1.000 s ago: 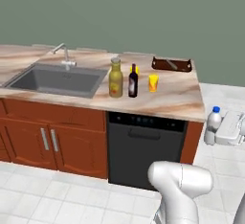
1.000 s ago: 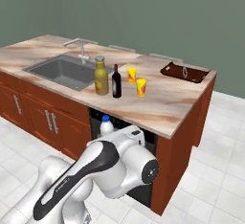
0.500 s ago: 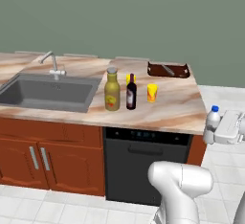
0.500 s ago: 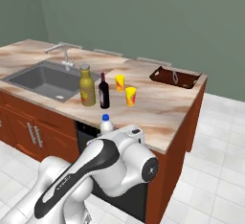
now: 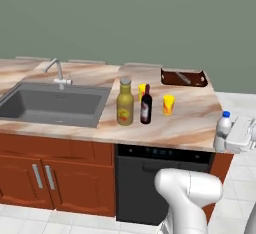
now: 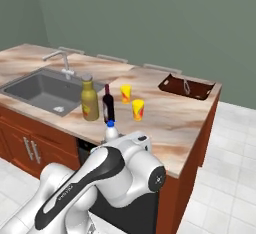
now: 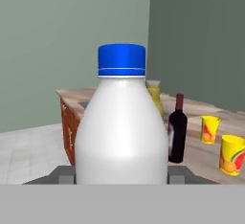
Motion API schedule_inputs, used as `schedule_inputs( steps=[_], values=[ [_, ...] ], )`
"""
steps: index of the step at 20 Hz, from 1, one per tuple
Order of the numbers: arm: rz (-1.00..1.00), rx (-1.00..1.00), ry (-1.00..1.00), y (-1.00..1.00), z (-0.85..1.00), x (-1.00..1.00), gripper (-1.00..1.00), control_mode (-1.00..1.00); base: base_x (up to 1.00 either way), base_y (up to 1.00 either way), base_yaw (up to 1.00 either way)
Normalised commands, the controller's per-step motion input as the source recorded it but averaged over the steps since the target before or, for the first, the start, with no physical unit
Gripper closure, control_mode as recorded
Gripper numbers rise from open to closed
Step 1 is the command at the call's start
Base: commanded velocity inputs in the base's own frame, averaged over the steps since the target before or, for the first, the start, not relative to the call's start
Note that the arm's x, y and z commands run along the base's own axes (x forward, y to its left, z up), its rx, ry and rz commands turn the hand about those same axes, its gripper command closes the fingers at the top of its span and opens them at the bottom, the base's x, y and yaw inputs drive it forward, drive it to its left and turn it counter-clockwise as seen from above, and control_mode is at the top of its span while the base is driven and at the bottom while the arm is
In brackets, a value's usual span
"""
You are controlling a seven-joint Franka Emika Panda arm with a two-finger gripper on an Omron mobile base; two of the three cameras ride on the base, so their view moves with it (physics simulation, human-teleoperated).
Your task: Place the drinks on the dining counter in a tight cluster.
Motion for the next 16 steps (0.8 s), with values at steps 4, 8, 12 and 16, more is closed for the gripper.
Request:
schedule_inputs(
  steps=[4,8,12,16],
  values=[
    [0.00,0.00,0.00,0.00,0.00,0.00,1.00,1.00,0.65,-0.01,0.00],
    [0.00,0.00,0.00,0.00,0.00,0.00,1.00,1.00,0.62,0.00,0.00],
    [0.00,0.00,0.00,0.00,0.00,0.00,1.00,1.00,0.60,-0.02,0.00],
    [0.00,0.00,0.00,0.00,0.00,0.00,1.00,1.00,0.55,0.00,0.00]
  ],
)
